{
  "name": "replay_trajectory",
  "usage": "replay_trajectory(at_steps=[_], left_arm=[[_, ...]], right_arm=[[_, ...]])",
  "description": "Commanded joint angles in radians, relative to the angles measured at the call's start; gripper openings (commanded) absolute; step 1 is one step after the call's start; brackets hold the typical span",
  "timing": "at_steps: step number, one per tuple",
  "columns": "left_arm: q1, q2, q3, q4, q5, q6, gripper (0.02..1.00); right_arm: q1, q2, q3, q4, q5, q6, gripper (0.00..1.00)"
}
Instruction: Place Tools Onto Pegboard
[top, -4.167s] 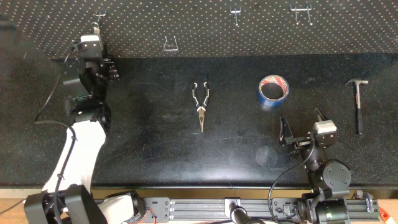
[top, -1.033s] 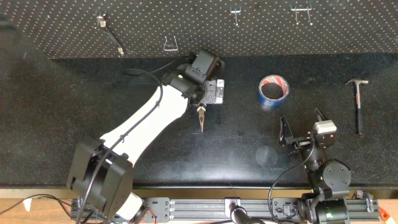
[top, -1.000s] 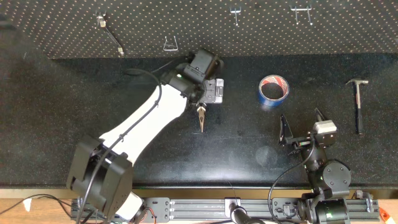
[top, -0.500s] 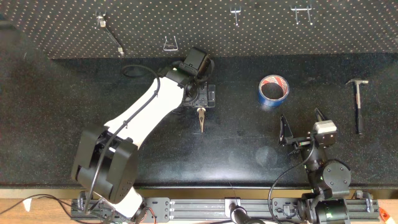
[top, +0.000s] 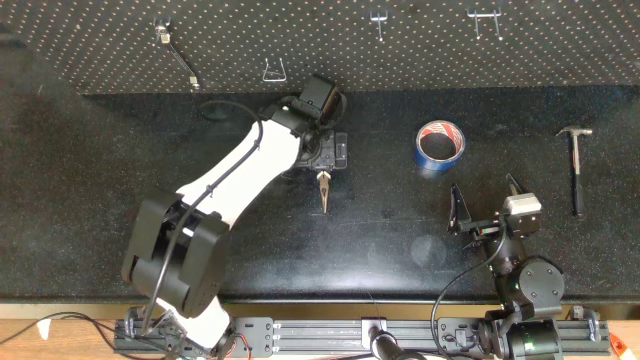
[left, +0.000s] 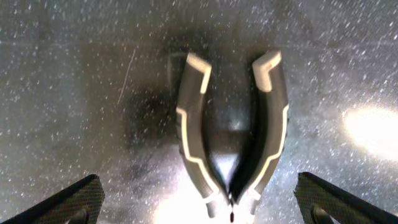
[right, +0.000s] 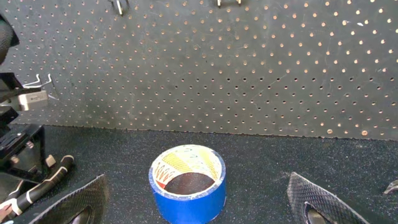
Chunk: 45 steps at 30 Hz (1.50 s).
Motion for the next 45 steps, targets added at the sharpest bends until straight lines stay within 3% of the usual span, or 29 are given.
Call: replay_trajectory(at_steps=[1, 45], left_arm=[[-0.002, 0.041, 0.066, 0.0, -0.026, -0.003, 0.996], [-0.018, 0.11, 0.084, 0.035, -0.023, -0.16, 0.998]], right_arm=[[0.006, -0.011, -0.005, -0.003, 0.01, -0.01, 0.943], [0.006, -0.011, -0.005, -0.003, 0.01, -0.01, 0.943]])
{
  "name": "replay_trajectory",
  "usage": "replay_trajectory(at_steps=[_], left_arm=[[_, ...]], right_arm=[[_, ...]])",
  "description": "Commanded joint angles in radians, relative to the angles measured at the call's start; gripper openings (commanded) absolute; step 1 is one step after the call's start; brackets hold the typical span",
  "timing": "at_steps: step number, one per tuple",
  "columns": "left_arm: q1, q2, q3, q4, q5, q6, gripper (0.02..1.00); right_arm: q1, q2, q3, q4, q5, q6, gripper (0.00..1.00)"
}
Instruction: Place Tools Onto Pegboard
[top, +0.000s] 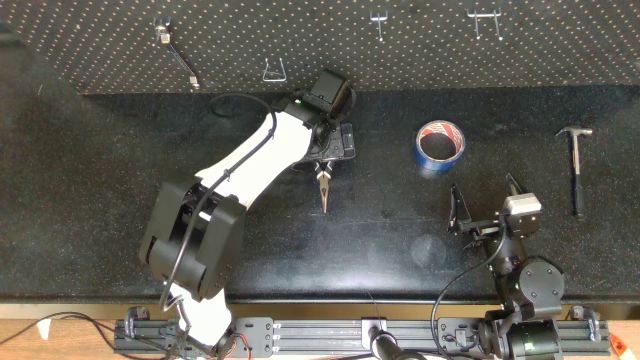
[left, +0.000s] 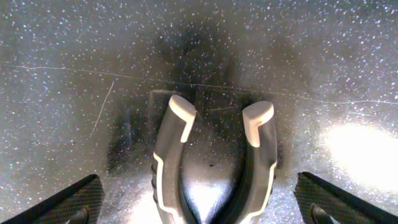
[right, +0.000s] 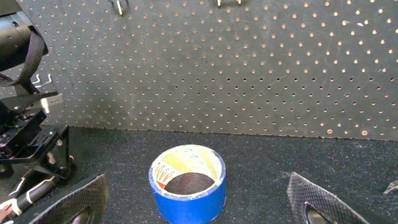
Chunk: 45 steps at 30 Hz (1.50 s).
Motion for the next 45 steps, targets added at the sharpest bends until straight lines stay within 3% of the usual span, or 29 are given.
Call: replay_trajectory(at_steps=[1, 30, 36, 40, 45], left_arm=[[-0.006, 0.019, 0.023, 0.007, -0.005, -0.042, 0.996], [-0.011, 0.039, 0.023, 0.005, -0.005, -0.018, 0.958], [-0.011, 0.039, 0.023, 0.005, -0.006, -0.012, 0.726], [-0.012, 0.039, 0.023, 0.005, -0.006, -0.012, 0.623], [-0.012, 0.039, 0.023, 0.006, -0.01, -0.012, 0.389]], right_arm=[[0.006, -0.011, -0.005, -0.003, 0.01, -0.01, 0.943], [0.006, -0.011, -0.005, -0.003, 0.01, -0.01, 0.943], [0.006, -0.011, -0.005, -0.003, 0.01, -0.01, 0.943], [0.006, -0.011, -0.005, -0.003, 0.01, -0.01, 0.943], [0.006, -0.011, -0.005, -0.003, 0.01, -0.01, 0.943]])
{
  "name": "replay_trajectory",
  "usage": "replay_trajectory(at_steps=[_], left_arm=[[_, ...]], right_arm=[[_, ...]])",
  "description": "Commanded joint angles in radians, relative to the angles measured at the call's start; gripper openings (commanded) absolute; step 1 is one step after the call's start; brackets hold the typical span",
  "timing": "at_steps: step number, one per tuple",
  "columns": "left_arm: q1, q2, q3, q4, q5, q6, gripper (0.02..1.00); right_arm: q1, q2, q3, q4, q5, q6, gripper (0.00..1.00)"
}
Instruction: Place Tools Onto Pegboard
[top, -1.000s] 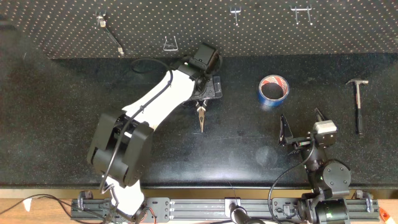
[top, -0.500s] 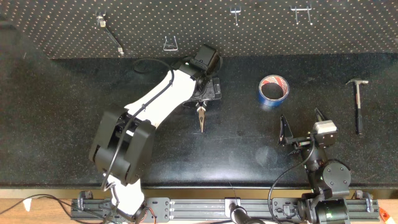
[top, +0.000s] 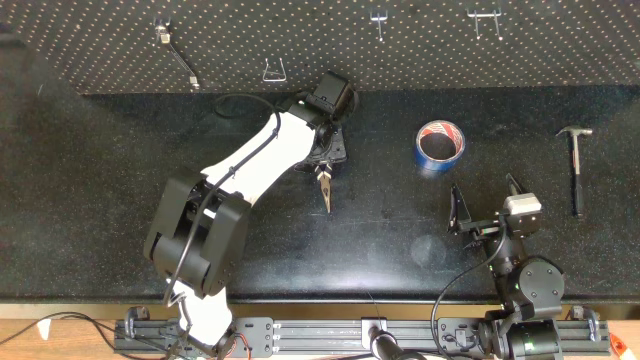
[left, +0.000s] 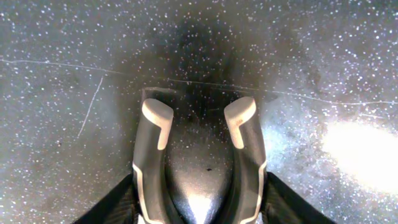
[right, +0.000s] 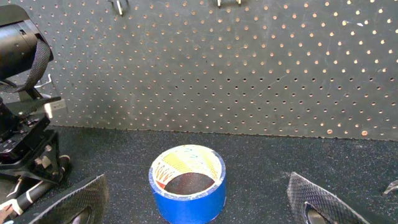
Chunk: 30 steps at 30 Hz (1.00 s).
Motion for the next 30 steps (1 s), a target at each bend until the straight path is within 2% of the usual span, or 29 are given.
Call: replay_trajectory(at_steps=[1, 6, 9, 12, 14, 15, 20, 26, 30], left_arm=[[-0.005, 0.018, 0.023, 0.0, -0.013, 0.003, 0.351], [-0.005, 0.018, 0.023, 0.0, -0.021, 0.003, 0.272], [-0.005, 0.018, 0.023, 0.0, -0.024, 0.003, 0.257], [-0.005, 0.018, 0.023, 0.0, -0.024, 0.003, 0.194], [-0.005, 0.018, 0.023, 0.001, -0.024, 0.003, 0.106], [-0.005, 0.018, 0.023, 0.0, -0.024, 0.004, 0.029], [-0.005, 0.004, 0.023, -0.037, -0.053, 0.004, 0.029], [-0.003, -0.133, 0.023, -0.2, -0.203, 0.003, 0.029], [-0.003, -0.261, 0.021, -0.323, -0.266, 0.004, 0.027]], right_arm=[[0.006, -0.011, -0.005, -0.003, 0.01, -0.011, 0.945], [0.006, -0.011, -0.005, -0.003, 0.01, -0.011, 0.943], [0.006, -0.011, -0.005, -0.003, 0.01, -0.011, 0.943], [0.006, -0.011, -0.005, -0.003, 0.01, -0.011, 0.943], [0.006, -0.011, -0.005, -0.003, 0.01, -0.011, 0.943], [0.006, -0.011, -0.005, -0.003, 0.01, -0.011, 0.943], [0.006, -0.011, -0.005, -0.003, 0.01, -0.011, 0.943], [0.006, -0.011, -0.005, -0.003, 0.01, -0.011, 0.943], [0.006, -0.011, -0.005, -0.003, 0.01, -0.011, 0.943]])
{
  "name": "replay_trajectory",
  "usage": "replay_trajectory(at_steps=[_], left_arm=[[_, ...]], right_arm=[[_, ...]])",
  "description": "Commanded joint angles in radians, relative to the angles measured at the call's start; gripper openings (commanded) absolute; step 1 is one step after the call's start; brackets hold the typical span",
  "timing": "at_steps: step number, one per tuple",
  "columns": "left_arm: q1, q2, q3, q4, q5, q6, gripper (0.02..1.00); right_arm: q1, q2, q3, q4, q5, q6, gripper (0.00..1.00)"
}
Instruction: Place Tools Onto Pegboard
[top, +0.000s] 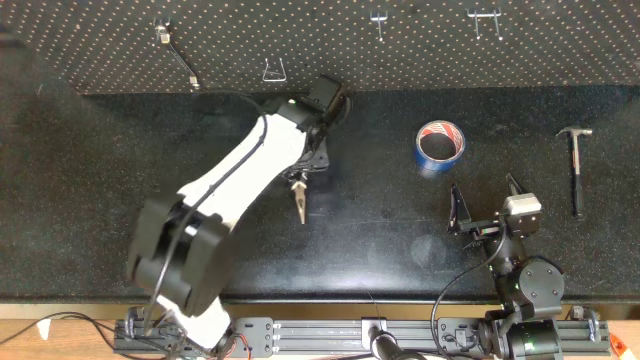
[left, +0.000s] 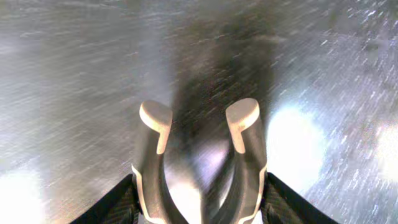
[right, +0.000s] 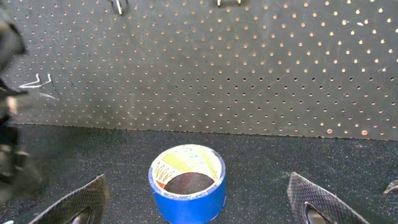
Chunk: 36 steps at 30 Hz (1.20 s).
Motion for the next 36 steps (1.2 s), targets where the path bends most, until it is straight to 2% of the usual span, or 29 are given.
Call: replay_trajectory(at_steps=[1, 7, 12, 16, 19, 21, 22, 24, 28, 36], left_arm=[[-0.003, -0.194, 0.008, -0.101, -0.133, 0.006, 0.029], [0.003, -0.428, -0.087, -0.108, -0.18, 0.006, 0.029], [0.031, -0.775, -0.321, -0.017, -0.192, 0.006, 0.027], [0.031, -0.919, -0.411, 0.072, -0.295, 0.041, 0.027], [0.031, -0.87, -0.416, 0.282, -0.384, 0.203, 0.029], [0.031, -0.79, -0.416, 0.485, -0.419, 0.353, 0.029], [0.031, -0.719, -0.416, 0.663, -0.442, 0.462, 0.029], [0.034, -0.655, -0.416, 0.845, -0.443, 0.566, 0.029], [0.071, -0.543, -0.416, 1.155, -0.439, 0.663, 0.027], [0.095, -0.502, -0.416, 1.381, -0.433, 0.673, 0.029]], right_arm=[[0.006, -0.011, -0.005, -0.003, 0.01, -0.01, 0.943], [0.006, -0.011, -0.005, -0.003, 0.01, -0.01, 0.943], [0.006, -0.011, -0.005, -0.003, 0.01, -0.01, 0.943], [0.006, -0.011, -0.005, -0.003, 0.01, -0.01, 0.943], [0.006, -0.011, -0.005, -0.003, 0.01, -0.01, 0.943], [0.006, -0.011, -0.005, -0.003, 0.01, -0.01, 0.943], [0.006, -0.011, -0.005, -0.003, 0.01, -0.01, 0.943], [0.006, -0.011, -0.005, -0.003, 0.01, -0.01, 0.943], [0.006, -0.011, -0.005, -0.003, 0.01, -0.01, 0.943], [0.006, -0.011, -0.005, -0.003, 0.01, -0.01, 0.943]])
